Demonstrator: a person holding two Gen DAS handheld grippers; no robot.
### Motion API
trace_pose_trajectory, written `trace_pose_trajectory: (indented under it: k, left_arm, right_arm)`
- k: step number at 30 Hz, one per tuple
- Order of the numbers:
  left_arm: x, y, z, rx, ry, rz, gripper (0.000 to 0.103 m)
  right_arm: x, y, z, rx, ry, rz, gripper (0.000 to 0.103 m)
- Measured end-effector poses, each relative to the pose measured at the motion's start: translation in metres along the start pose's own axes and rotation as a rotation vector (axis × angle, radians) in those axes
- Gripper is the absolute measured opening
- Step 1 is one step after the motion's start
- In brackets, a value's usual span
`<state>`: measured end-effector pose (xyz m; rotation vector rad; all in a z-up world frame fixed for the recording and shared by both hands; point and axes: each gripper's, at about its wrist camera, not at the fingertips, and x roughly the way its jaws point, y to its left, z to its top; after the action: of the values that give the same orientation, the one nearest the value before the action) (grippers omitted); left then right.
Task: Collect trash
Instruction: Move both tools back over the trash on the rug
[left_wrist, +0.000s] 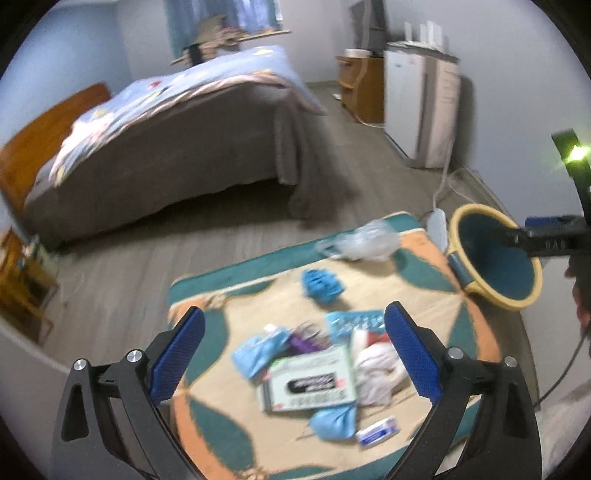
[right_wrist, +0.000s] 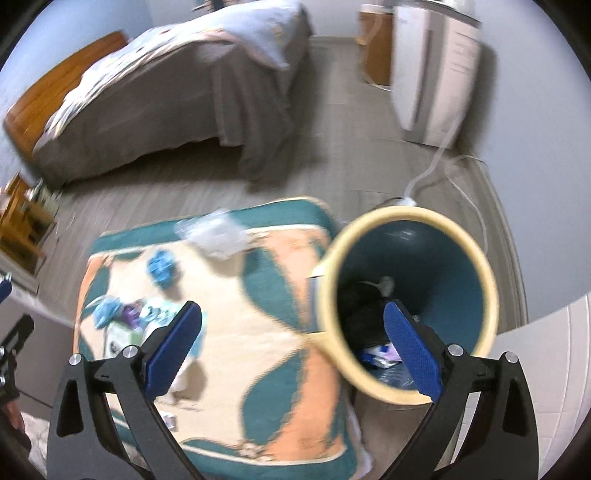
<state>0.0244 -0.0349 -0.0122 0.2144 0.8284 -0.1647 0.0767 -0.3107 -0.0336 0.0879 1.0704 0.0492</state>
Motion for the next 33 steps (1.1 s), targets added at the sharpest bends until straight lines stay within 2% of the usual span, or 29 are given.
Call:
trace_pose_trajectory:
  k: [4,9,15,18,22,26,33]
  left_arm:
    - [0.002,0.045,-0.025,-0.056,0.016,0.034,0.097]
    - [0.014,0.083,-0.05,-0.102,0.063,0.069,0.097]
    - [0.041,0.109,-0.071,-0.146,0.145,0.088,0.097]
    - [0.058,0.112,-0.077,-0.165,0.181,0.08,0.097]
    - [0.074,0.106,-0.078,-0.142,0.184,0.088,0.097]
    - [0.091,0.097,-0.077,-0.126,0.188,0.063,0.097]
    - [0.115,0.086,-0.074,-0.091,0.201,0.057,0.097]
  right_arm:
    - [0.002,0.046,-0.008,-0.096,0.013,0.009,0.097]
    - [0.009,0.099,-0.02,-0.173,0.015,0.006,0.097]
    - [0.031,0.122,-0.029,-0.148,0.046,-0.019,0.097]
    - [0.046,0.13,-0.034,-0.131,0.071,-0.024,0.097]
    - [0.068,0.135,-0.042,-0.123,0.12,-0.044,0.097]
    - [0.087,0.131,-0.051,-0.089,0.184,-0.035,0.097]
    - [0.097,0.126,-0.052,-0.076,0.21,-0.03,0.097]
